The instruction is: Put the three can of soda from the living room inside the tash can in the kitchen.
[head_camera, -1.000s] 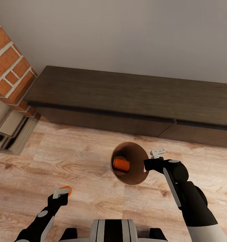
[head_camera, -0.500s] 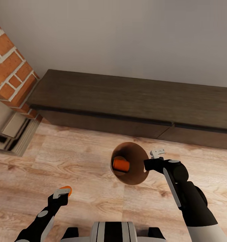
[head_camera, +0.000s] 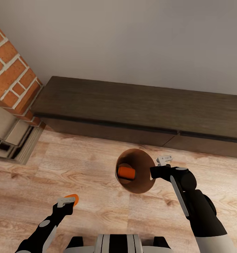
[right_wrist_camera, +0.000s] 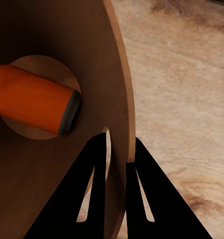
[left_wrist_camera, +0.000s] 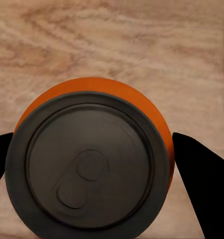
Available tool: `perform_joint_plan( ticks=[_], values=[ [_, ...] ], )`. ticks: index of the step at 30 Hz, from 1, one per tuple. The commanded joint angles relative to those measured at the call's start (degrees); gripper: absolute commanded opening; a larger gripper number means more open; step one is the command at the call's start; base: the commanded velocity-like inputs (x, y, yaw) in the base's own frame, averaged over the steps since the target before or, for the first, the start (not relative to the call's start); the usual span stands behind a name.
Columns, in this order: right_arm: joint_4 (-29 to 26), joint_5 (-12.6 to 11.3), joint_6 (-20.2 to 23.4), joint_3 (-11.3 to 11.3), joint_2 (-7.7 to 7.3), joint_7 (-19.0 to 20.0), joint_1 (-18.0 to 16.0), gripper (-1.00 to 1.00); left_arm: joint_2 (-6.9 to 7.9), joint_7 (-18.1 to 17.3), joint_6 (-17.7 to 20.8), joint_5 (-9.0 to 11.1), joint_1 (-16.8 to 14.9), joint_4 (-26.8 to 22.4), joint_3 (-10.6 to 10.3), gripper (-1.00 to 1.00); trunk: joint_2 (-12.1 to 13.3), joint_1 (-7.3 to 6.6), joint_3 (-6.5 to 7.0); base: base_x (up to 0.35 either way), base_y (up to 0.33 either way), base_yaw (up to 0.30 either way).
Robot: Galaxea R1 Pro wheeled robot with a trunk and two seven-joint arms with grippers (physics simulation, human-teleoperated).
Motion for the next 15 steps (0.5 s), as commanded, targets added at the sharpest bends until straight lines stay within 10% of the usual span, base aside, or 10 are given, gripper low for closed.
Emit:
perform_joint_plan(
  ticks=[1, 15],
  values=[
    [-0.01, -1.71, 0.1, -0.03, 0.02, 0.76, -0.01, -1.0, 0.0, -0.12, 0.01, -0.01, 0.0, 0.01, 0.01, -1.0, 0.42, -0.23, 0.19, 0.0, 0.0, 0.0],
    [0.0, -1.61, 0.07, 0.07, 0.09, 0.66, -0.01, -1.0, -0.04, -1.89, 0.01, 0.07, 0.0, -0.12, -0.02, -1.0, 6.03, -3.3, 2.7, 0.0, 0.0, 0.0]
  ],
)
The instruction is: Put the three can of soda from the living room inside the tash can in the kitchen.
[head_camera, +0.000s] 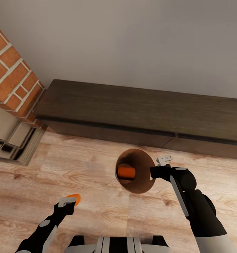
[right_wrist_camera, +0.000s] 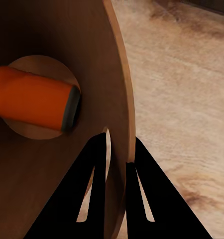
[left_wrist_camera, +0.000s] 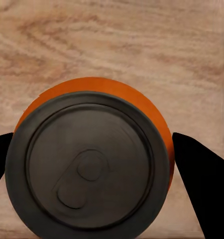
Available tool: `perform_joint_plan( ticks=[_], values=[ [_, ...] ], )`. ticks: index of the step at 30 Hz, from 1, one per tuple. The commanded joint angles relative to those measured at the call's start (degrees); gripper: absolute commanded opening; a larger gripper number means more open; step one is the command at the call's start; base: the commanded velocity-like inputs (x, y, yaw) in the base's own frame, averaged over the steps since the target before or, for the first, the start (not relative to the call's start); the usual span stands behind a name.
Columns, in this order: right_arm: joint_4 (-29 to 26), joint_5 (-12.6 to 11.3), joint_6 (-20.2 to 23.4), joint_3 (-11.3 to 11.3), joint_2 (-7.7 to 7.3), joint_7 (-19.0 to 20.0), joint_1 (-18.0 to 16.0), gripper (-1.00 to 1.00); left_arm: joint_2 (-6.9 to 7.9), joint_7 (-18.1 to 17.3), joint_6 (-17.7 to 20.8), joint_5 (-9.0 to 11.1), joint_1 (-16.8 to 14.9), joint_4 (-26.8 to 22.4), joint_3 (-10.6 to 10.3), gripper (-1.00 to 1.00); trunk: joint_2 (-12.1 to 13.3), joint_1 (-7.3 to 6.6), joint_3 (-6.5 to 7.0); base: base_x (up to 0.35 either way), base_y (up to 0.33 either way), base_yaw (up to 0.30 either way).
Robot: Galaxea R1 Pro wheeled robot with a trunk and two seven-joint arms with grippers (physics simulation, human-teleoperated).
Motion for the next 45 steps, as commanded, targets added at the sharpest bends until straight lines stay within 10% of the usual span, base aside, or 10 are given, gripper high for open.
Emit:
perform_joint_plan(
  ticks=[1, 30, 45],
  values=[
    [0.01, -1.61, 0.11, -0.02, 0.02, 0.72, -0.01, -1.0, 0.0, -1.64, 0.02, -0.04, 0.0, -0.06, 0.07, -1.0, 0.42, -0.23, 0.19, 0.0, 0.0, 0.0],
    [2.55, -1.47, 0.02, 0.08, 0.37, 0.42, 0.09, -1.0, 0.03, -12.21, 0.2, -0.01, 0.0, -0.29, 1.11, -1.0, 12.05, -6.6, 5.4, 0.0, 0.0, 0.0],
    [4.44, -1.4, 0.02, 0.19, 0.39, 0.28, 0.16, -1.0, 0.2, -18.85, 0.38, -0.02, 0.0, -0.38, 4.83, -1.0, 18.06, -9.89, 8.09, 0.0, 0.0, 0.0]
  ],
)
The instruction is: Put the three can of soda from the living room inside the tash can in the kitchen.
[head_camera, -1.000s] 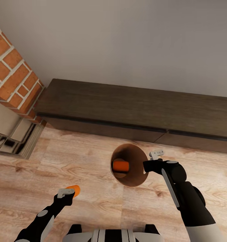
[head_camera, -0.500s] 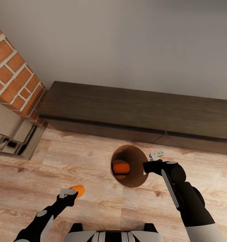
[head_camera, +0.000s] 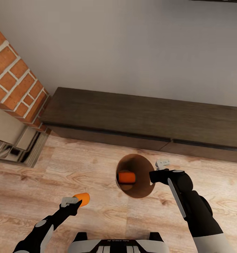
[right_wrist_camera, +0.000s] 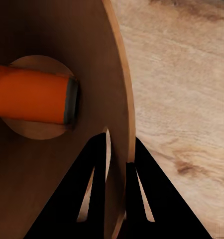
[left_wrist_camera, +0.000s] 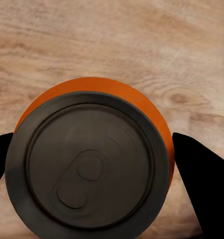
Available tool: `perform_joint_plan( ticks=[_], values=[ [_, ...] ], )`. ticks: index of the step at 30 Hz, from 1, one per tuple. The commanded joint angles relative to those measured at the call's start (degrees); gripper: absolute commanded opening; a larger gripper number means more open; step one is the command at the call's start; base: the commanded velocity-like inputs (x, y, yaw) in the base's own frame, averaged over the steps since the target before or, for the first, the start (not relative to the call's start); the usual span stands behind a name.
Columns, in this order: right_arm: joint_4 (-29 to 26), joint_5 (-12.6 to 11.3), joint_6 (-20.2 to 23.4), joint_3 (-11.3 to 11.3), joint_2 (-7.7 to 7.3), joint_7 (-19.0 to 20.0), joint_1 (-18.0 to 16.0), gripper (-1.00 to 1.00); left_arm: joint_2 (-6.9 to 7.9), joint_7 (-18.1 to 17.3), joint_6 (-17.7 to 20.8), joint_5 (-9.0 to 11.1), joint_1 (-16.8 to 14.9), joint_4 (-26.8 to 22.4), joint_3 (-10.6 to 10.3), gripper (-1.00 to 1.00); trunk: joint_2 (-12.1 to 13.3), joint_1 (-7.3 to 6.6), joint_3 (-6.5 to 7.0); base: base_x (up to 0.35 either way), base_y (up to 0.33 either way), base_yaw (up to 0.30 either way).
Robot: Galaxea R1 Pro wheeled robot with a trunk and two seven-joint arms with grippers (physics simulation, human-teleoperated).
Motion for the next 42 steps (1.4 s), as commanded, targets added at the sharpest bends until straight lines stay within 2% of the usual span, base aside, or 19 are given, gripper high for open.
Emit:
perform_joint_plan(
  ticks=[1, 11, 23, 38, 40, 42],
  values=[
    [0.08, -1.79, 0.1, -0.03, 0.04, 0.76, -0.03, -1.0, 0.02, -0.14, 0.0, -0.02, 0.0, 0.01, 0.01, -1.0, 0.41, -0.23, 0.19, 0.0, 0.0, 0.0],
    [1.07, -1.76, 0.1, -0.01, 0.08, 0.67, -0.03, -1.0, 0.11, -2.64, 0.01, -0.08, 0.0, 0.0, 0.22, -1.0, 4.42, -2.43, 1.99, 0.0, 0.0, 0.0],
    [2.56, -1.76, 0.1, 0.07, 0.11, 0.66, -0.04, -1.0, 0.11, -3.15, 0.01, -0.1, 0.0, 0.03, 1.16, -1.0, 9.24, -5.06, 4.14, 0.0, 0.0, 0.0],
    [2.75, -1.74, 0.1, 0.08, 0.11, 0.64, -0.05, -1.0, 0.28, -3.51, -0.16, -0.02, 0.0, -0.02, 1.29, -1.0, 9.24, -5.06, 4.14, 0.0, 0.0, 0.0],
    [2.76, -1.72, 0.1, 0.08, 0.11, 0.63, -0.04, -1.0, 0.28, -4.95, -0.16, -0.03, 0.0, -0.07, 1.3, -1.0, 9.24, -5.06, 4.14, 0.0, 0.0, 0.0],
    [2.76, -1.7, 0.1, 0.08, 0.09, 0.58, -0.04, -1.0, 0.41, -8.27, -0.1, -0.04, 0.0, -0.51, 1.49, -1.0, 9.24, -5.06, 4.14, 0.0, 0.0, 0.0]
  ],
)
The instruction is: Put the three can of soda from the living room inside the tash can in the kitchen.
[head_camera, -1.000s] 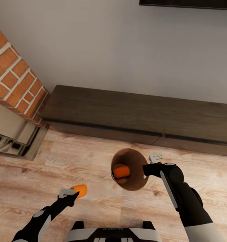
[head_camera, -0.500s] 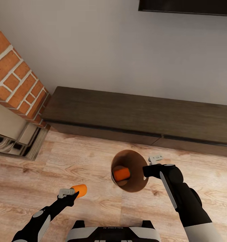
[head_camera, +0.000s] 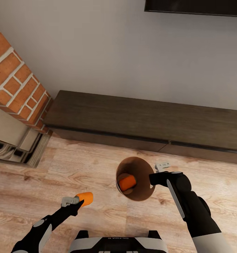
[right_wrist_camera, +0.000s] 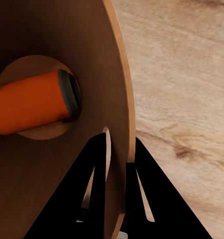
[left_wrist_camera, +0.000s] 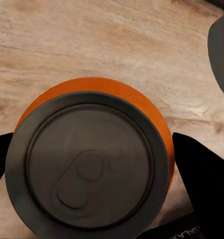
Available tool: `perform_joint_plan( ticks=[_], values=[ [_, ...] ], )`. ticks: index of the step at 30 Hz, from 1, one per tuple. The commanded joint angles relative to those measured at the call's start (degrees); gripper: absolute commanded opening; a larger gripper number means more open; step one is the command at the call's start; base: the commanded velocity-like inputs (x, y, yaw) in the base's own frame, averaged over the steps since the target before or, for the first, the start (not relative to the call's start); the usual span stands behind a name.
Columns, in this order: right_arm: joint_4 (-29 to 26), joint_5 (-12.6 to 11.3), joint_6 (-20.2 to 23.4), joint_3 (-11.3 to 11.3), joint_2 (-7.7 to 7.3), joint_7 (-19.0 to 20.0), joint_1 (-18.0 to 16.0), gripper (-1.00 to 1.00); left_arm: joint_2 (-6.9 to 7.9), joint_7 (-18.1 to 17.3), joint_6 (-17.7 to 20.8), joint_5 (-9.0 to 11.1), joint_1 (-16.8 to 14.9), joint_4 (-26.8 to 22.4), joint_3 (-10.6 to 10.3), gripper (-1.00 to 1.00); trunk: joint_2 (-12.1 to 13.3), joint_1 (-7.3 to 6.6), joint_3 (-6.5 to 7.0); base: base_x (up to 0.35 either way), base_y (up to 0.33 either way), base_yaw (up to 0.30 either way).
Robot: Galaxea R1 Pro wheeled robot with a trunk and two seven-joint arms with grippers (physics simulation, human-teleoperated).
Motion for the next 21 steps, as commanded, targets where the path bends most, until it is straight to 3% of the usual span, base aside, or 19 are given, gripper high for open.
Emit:
perform_joint_plan(
  ticks=[1, 4, 5, 9, 12, 14, 15, 18, 19, 21],
  values=[
    [-0.01, -1.71, 0.11, -0.03, 0.02, 0.75, -0.01, -1.0, 0.14, -0.88, 0.03, -0.04, 0.0, -0.25, 0.23, -1.0, 0.0, 0.0, 0.0, 0.0, 0.0, 0.0],
    [0.3, -1.7, 0.11, -0.01, 0.02, 0.73, -0.01, -1.0, 0.56, -3.08, 0.15, -0.03, 0.0, -1.16, 2.22, -1.0, 0.0, 0.0, 0.0, 0.0, 0.0, 0.0],
    [1.08, -1.7, 0.11, 0.08, 0.02, 0.71, -0.02, -1.0, 0.7, -3.86, 0.22, -0.02, 0.0, -1.52, 4.35, -1.0, 0.0, 0.0, 0.0, 0.0, 0.0, 0.0],
    [2.53, -1.7, 0.11, 0.19, 0.03, 0.67, -0.04, -1.0, 1.13, -5.94, 0.41, -0.02, 0.0, -2.03, 6.79, -1.0, 0.0, 0.0, 0.0, 0.0, 0.0, 0.0],
    [2.94, -1.7, 0.11, 0.22, 0.0, 0.65, -0.03, -1.0, 2.07, -9.73, 3.41, 0.01, 0.0, -2.89, 7.33, -1.0, 0.0, 0.0, 0.0, 0.0, 0.0, 0.0],
    [3.1, -1.7, 0.11, 0.22, -0.01, 0.64, -0.03, -1.0, 2.89, -12.67, 7.95, 0.0, 0.0, -5.66, 7.66, -1.0, 0.0, 0.0, 0.0, 0.0, 0.0, 0.0],
    [3.42, -1.7, 0.09, 0.23, -0.01, 0.64, -0.03, -1.0, 3.4, -15.01, 12.15, -0.01, 0.0, -9.41, 8.54, -1.0, 0.0, 0.0, 0.0, 0.0, 0.0, 0.0],
    [4.41, -1.7, 0.05, 0.23, 0.01, 0.64, -0.07, -1.0, 3.71, -17.85, 15.58, -0.01, 0.0, -13.12, 9.97, -1.0, 0.0, 0.0, 0.0, 0.0, 0.0, 0.0],
    [4.96, -1.7, 0.03, 0.22, 0.0, 0.64, -0.08, -1.0, 3.81, -20.25, 16.83, -0.02, 0.0, -14.44, 10.58, -1.0, 0.0, 0.0, 0.0, 0.0, 0.0, 0.0],
    [5.16, -1.7, 0.03, 0.22, 0.0, 0.64, -0.09, -1.0, 3.85, -21.87, 17.33, -0.05, 0.0, -14.94, 10.81, -1.0, 0.0, 0.0, 0.0, 0.0, 0.0, 0.0]
  ],
)
